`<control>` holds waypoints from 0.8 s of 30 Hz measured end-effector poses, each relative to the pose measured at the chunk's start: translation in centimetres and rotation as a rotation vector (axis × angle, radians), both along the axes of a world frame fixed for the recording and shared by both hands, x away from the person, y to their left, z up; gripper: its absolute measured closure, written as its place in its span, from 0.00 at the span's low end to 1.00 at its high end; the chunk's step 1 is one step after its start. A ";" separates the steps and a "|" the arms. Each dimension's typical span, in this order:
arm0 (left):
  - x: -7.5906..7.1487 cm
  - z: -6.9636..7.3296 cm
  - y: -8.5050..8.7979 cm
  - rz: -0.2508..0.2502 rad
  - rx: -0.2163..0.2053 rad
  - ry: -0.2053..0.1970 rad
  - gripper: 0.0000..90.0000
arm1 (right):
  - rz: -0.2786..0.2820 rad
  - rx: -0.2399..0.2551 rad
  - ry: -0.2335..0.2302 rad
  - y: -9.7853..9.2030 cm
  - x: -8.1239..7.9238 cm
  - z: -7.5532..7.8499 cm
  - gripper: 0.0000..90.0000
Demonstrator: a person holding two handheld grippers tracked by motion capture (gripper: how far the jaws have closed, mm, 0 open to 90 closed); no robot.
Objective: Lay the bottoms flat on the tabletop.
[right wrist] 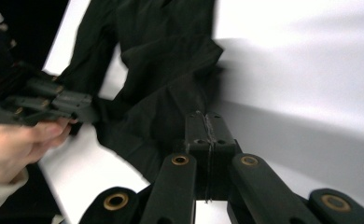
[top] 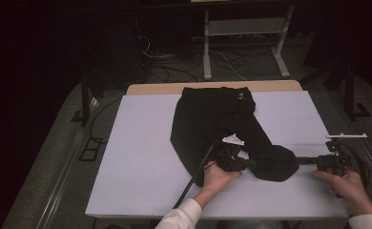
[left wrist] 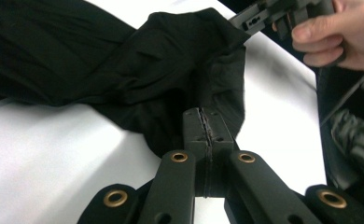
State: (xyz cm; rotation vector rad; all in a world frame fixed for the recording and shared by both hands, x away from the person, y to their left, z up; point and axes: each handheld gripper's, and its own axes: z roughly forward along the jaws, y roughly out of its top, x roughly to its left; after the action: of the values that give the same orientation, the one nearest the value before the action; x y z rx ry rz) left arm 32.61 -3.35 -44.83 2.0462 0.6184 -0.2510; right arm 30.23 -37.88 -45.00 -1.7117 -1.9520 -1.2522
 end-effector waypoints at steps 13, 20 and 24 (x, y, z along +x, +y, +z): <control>-5.0 3.2 1.8 -0.171 0.122 -0.150 1.00 | 0.145 0.001 0.019 0.6 -3.8 0.9 0.98; -6.3 3.5 2.6 -0.224 0.151 -0.136 1.00 | 0.187 0.023 0.029 1.3 -5.0 0.9 0.98; -6.8 3.7 2.9 -0.258 0.164 -0.123 1.00 | 0.208 0.027 0.036 1.6 -5.7 1.1 0.98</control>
State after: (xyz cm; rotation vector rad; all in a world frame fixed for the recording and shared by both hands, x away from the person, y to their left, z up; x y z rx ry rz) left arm 25.78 -0.50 -41.10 2.2822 0.3069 -0.2284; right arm 24.58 -36.27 -43.91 -1.4637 -2.0226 -1.1598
